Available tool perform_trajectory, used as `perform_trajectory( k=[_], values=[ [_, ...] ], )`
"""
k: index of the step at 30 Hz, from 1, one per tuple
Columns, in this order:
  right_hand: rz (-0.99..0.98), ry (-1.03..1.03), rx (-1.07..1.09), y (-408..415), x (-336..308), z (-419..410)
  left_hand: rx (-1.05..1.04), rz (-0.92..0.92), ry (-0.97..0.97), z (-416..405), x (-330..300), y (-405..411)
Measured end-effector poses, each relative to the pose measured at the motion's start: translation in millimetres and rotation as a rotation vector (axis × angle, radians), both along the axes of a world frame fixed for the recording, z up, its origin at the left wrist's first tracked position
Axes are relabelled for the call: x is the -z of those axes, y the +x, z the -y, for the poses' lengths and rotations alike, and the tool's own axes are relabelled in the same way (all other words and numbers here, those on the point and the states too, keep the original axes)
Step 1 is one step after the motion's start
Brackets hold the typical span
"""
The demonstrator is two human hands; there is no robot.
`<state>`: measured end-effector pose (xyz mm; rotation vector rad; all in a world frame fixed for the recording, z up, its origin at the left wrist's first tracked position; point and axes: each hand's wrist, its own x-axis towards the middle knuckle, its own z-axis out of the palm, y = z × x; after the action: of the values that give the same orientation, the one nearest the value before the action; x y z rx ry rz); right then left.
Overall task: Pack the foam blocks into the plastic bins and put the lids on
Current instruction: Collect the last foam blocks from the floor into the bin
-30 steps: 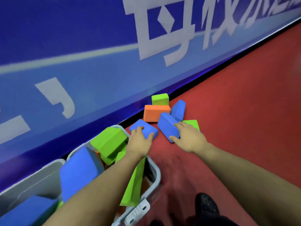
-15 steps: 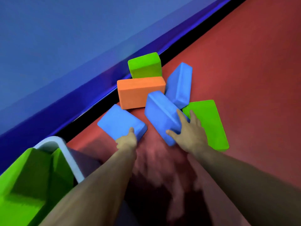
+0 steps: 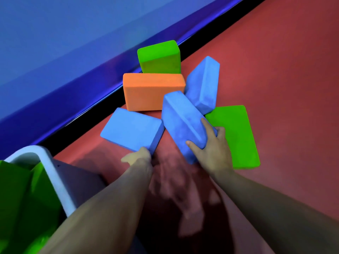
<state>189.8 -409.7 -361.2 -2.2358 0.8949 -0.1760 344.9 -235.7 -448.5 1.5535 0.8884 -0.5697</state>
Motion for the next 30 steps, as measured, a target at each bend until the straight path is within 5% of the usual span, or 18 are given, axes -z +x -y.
perform_trajectory(
  k=[2, 7, 12, 24, 30],
  values=[
    [-0.014, 0.008, 0.052, -11, -12, -6, -0.030, -0.028, -0.062, -9, 18, 7],
    [-0.064, -0.083, -0.088, -29, -17, -12, -0.001, 0.030, -0.213, 11, -51, -12],
    [-0.019, -0.109, -0.096, -37, -4, -23, 0.094, -0.005, -0.234, 21, 18, 33],
    [0.028, -0.195, -0.149, -59, -12, -21, -0.027, 0.092, 0.063, 19, -74, -33],
    [0.086, -0.270, -0.013, -148, -77, -46, 0.032, 0.132, -0.031, 12, -161, -115]
  ],
)
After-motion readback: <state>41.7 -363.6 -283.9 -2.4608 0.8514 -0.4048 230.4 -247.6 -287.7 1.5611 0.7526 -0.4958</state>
